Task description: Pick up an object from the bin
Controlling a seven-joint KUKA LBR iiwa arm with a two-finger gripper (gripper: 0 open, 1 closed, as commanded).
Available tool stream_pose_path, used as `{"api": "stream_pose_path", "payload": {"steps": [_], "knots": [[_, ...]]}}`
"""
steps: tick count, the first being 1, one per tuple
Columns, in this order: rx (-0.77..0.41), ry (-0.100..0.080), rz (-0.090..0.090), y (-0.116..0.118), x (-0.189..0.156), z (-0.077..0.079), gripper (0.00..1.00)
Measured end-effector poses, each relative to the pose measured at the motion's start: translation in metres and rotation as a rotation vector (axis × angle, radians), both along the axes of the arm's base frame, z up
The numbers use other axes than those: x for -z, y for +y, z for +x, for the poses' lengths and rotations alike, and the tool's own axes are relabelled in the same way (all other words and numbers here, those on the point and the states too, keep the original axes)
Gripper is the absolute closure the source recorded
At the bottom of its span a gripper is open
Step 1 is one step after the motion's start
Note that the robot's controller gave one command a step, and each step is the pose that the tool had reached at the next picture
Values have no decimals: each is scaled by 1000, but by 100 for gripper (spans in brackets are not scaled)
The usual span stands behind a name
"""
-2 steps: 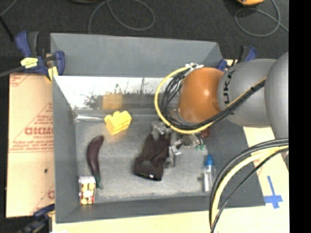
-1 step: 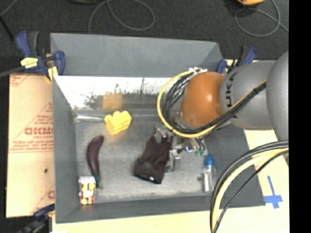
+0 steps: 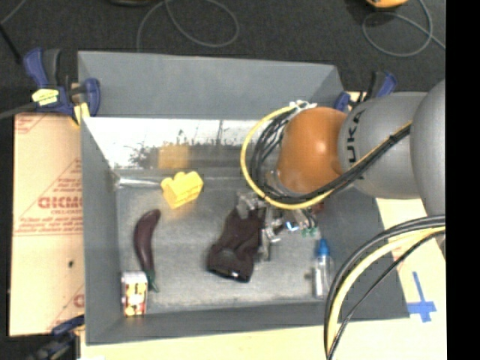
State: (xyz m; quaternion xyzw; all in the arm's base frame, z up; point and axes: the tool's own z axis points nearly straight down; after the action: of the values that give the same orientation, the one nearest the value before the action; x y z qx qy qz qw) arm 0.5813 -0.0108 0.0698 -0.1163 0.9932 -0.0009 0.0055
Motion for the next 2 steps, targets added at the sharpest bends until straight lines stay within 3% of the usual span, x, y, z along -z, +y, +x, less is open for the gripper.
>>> {"api": "stream_pose_path", "payload": {"steps": [1, 2], "knots": [[64, -10, 4, -1, -5, -4, 100], [66, -9, 4, -1, -6, -5, 100]]}}
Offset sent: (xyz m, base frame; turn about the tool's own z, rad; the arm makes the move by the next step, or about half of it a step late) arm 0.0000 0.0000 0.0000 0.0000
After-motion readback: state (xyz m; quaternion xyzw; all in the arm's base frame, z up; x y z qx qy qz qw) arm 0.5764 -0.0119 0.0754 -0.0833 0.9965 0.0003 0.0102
